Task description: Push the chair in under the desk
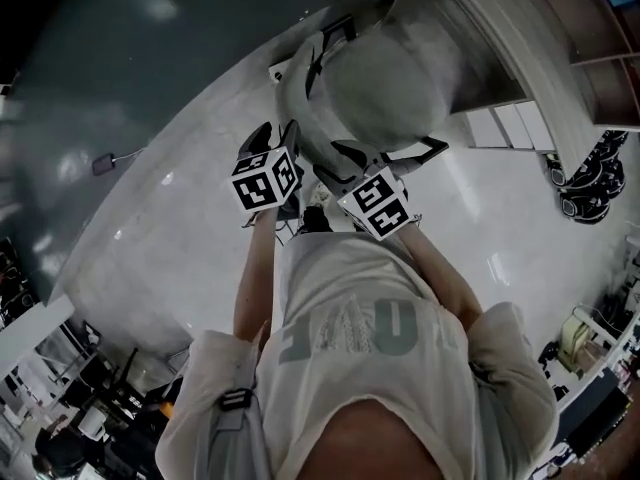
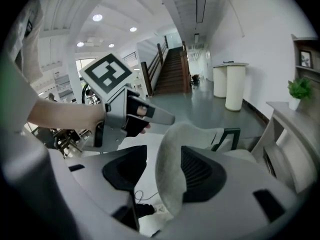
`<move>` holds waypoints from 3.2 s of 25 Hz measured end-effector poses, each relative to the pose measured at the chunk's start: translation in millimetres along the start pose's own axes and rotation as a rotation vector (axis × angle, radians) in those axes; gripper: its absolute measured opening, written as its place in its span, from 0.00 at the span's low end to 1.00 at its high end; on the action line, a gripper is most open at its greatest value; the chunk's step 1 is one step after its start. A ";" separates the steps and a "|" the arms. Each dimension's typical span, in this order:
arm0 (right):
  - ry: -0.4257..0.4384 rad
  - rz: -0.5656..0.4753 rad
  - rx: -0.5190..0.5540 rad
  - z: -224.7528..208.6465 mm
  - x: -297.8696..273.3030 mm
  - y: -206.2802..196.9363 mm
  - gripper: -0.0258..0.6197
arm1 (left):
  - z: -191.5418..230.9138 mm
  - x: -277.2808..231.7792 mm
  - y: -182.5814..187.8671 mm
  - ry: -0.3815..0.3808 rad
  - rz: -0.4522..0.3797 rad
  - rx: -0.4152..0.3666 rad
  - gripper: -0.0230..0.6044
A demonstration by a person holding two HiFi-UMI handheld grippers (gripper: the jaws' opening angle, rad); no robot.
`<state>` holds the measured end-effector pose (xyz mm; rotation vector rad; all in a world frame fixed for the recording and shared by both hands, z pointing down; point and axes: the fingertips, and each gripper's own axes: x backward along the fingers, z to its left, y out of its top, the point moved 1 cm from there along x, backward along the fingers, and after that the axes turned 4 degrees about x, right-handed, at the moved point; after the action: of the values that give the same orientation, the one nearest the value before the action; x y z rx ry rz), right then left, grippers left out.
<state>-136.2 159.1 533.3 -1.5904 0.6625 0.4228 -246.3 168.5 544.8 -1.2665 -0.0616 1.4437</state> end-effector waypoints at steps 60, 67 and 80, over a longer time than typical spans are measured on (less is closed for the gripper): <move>-0.042 0.191 -0.007 -109.0 -32.6 -84.9 0.24 | -74.8 -137.5 -17.7 -0.058 0.205 -0.013 0.32; -0.047 0.195 0.023 -146.2 -22.1 -86.6 0.23 | -101.5 -165.5 -8.2 -0.060 0.194 -0.013 0.32; 0.046 0.126 0.045 -220.6 15.5 -78.6 0.23 | -169.9 -213.3 22.3 0.015 0.087 0.051 0.29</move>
<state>-98.4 -58.1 613.7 -1.5249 0.8055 0.4625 -194.4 -95.3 595.2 -1.2512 0.0409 1.5009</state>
